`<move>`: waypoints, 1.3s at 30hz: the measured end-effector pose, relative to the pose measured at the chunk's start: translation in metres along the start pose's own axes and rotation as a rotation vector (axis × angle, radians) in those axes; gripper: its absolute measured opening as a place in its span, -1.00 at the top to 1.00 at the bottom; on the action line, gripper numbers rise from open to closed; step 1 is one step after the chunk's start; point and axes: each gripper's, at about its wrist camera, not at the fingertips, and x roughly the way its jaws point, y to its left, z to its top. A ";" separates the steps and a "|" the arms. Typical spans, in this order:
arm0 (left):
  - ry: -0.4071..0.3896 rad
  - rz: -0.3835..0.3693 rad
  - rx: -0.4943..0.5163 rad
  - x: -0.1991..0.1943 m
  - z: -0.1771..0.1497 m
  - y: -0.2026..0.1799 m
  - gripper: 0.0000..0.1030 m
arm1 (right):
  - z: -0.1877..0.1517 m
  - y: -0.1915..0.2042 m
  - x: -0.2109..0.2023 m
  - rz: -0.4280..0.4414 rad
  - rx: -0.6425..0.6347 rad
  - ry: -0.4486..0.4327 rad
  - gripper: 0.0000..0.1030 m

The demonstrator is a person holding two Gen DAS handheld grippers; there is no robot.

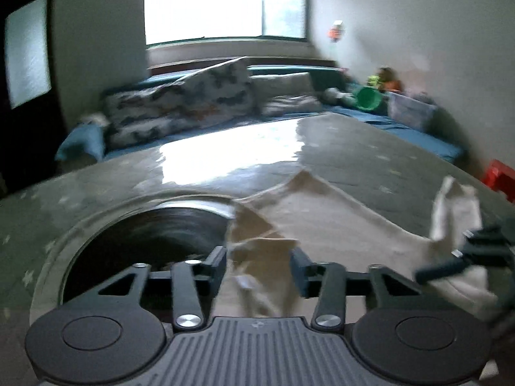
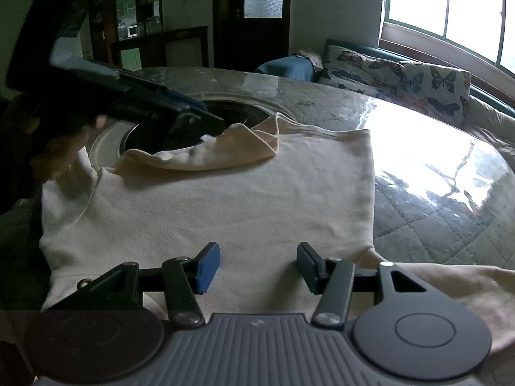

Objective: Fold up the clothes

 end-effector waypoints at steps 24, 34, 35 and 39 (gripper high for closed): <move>-0.013 0.295 -0.090 0.028 0.023 0.077 0.87 | 0.000 0.000 0.001 -0.002 0.008 0.006 -0.13; 0.031 -0.006 -0.101 0.012 0.007 0.058 0.30 | 0.000 0.003 0.001 -0.005 0.007 0.009 -0.18; 0.036 -0.015 -0.076 0.014 0.006 0.050 0.21 | -0.001 0.003 0.001 -0.006 0.006 0.009 -0.18; 0.080 -0.014 -0.023 0.026 0.002 0.027 0.02 | -0.001 0.003 0.000 -0.007 0.007 0.010 -0.18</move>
